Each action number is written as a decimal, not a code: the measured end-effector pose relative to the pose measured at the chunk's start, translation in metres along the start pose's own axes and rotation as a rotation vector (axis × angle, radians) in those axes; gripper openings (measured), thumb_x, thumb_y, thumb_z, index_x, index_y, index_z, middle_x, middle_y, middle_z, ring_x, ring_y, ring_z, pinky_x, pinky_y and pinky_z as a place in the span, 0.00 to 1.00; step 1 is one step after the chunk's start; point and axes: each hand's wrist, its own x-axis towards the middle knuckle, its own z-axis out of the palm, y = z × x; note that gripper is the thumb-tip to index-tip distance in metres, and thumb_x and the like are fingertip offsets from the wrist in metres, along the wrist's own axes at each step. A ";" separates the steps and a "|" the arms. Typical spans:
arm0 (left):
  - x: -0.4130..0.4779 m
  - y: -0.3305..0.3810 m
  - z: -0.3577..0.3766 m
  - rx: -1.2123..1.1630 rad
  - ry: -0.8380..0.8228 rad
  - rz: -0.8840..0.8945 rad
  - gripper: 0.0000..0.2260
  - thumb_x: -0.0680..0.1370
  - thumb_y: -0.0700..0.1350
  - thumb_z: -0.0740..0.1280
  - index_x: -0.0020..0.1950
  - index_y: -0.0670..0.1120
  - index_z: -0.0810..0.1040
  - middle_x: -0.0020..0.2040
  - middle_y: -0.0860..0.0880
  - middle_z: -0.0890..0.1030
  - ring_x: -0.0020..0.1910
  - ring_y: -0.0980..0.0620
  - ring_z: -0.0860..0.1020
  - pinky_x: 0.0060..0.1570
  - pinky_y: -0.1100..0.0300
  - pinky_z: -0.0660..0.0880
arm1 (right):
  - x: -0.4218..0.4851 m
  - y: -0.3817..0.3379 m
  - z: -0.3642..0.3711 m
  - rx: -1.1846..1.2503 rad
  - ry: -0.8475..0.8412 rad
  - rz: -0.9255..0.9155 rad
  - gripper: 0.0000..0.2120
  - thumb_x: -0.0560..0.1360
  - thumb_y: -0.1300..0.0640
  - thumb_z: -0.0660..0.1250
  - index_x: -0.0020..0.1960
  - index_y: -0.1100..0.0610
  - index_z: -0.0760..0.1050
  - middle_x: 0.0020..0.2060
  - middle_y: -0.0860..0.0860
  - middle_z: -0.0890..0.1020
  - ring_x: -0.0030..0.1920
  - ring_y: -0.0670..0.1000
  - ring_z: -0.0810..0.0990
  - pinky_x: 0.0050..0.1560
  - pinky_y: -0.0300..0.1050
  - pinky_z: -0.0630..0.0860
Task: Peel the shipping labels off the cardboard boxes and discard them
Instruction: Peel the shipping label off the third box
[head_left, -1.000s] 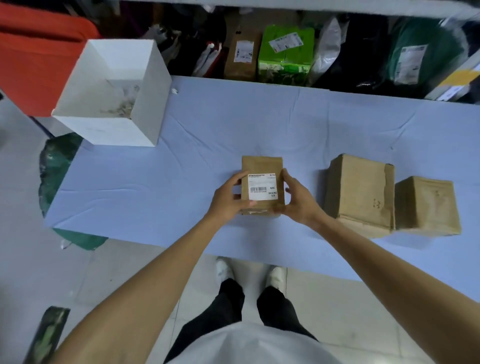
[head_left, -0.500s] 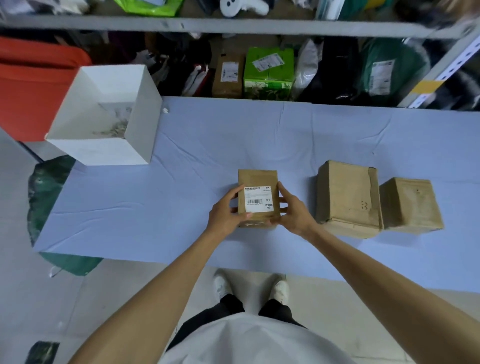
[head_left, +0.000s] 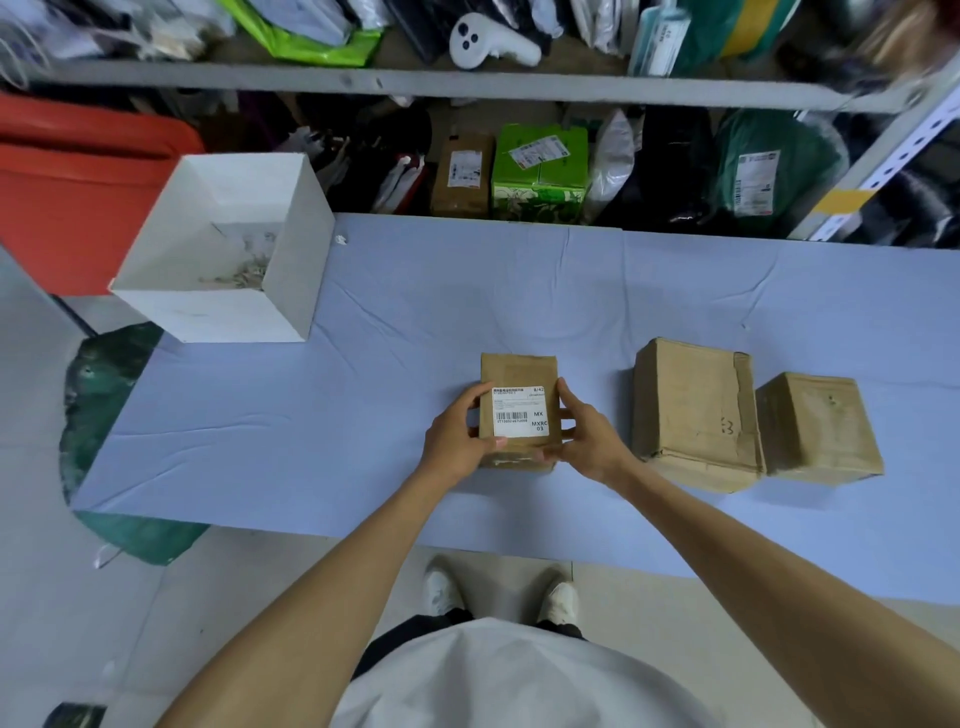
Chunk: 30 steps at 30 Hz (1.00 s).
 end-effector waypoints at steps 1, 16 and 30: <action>-0.001 -0.001 0.000 0.000 0.001 -0.001 0.32 0.68 0.40 0.75 0.67 0.60 0.68 0.65 0.53 0.76 0.59 0.47 0.77 0.58 0.49 0.77 | 0.001 0.000 0.000 -0.008 0.000 -0.001 0.48 0.72 0.68 0.71 0.79 0.51 0.43 0.68 0.54 0.71 0.61 0.52 0.75 0.58 0.50 0.76; -0.007 0.002 0.007 0.126 0.055 0.014 0.28 0.73 0.42 0.73 0.68 0.58 0.67 0.66 0.54 0.76 0.58 0.51 0.77 0.52 0.60 0.74 | 0.006 0.002 0.001 -0.021 0.006 0.010 0.49 0.70 0.65 0.74 0.79 0.50 0.44 0.69 0.54 0.71 0.64 0.56 0.75 0.60 0.55 0.75; -0.004 0.000 0.012 0.160 0.064 0.019 0.28 0.73 0.41 0.72 0.69 0.58 0.67 0.67 0.53 0.75 0.62 0.48 0.76 0.60 0.53 0.74 | 0.009 0.007 0.000 -0.001 0.020 0.028 0.50 0.69 0.65 0.75 0.79 0.50 0.46 0.68 0.55 0.72 0.63 0.56 0.76 0.59 0.55 0.76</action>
